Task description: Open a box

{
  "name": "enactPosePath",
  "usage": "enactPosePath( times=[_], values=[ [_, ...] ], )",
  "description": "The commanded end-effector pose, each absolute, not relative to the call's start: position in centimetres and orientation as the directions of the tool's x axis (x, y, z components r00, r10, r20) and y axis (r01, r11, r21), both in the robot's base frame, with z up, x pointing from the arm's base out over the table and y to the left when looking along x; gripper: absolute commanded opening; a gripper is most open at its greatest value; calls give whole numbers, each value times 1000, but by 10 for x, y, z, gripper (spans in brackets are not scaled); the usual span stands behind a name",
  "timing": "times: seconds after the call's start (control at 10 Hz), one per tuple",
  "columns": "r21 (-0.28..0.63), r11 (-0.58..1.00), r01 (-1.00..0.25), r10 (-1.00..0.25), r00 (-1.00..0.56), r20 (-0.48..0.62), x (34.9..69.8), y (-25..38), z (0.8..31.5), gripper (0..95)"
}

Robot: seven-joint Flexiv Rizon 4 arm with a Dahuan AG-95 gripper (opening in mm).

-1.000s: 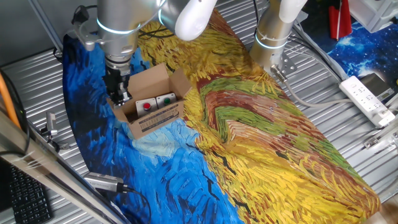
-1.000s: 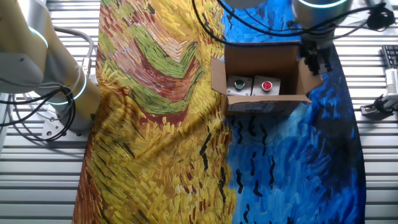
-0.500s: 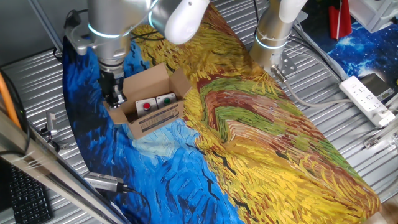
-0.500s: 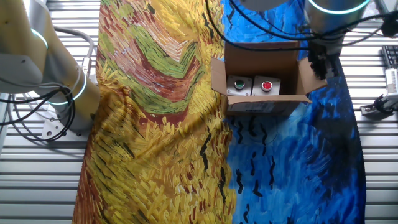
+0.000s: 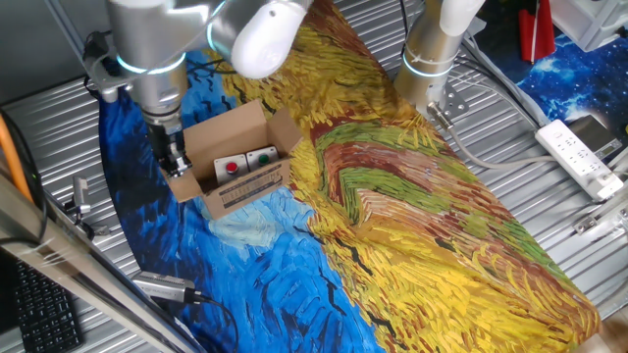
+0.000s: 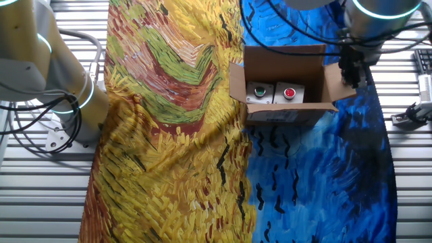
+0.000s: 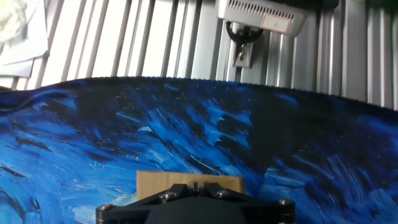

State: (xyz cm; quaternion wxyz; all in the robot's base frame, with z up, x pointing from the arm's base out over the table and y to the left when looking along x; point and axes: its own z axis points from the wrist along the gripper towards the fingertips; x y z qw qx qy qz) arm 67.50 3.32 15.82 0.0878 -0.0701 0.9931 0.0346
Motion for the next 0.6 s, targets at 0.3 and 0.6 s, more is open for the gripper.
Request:
enactPosePath(
  times=[0.3,0.6],
  values=[
    [62,989,-132,-125,-986,-110,679,34,151,0],
    [67,989,-130,-125,-989,-74,681,32,145,0]
  ],
)
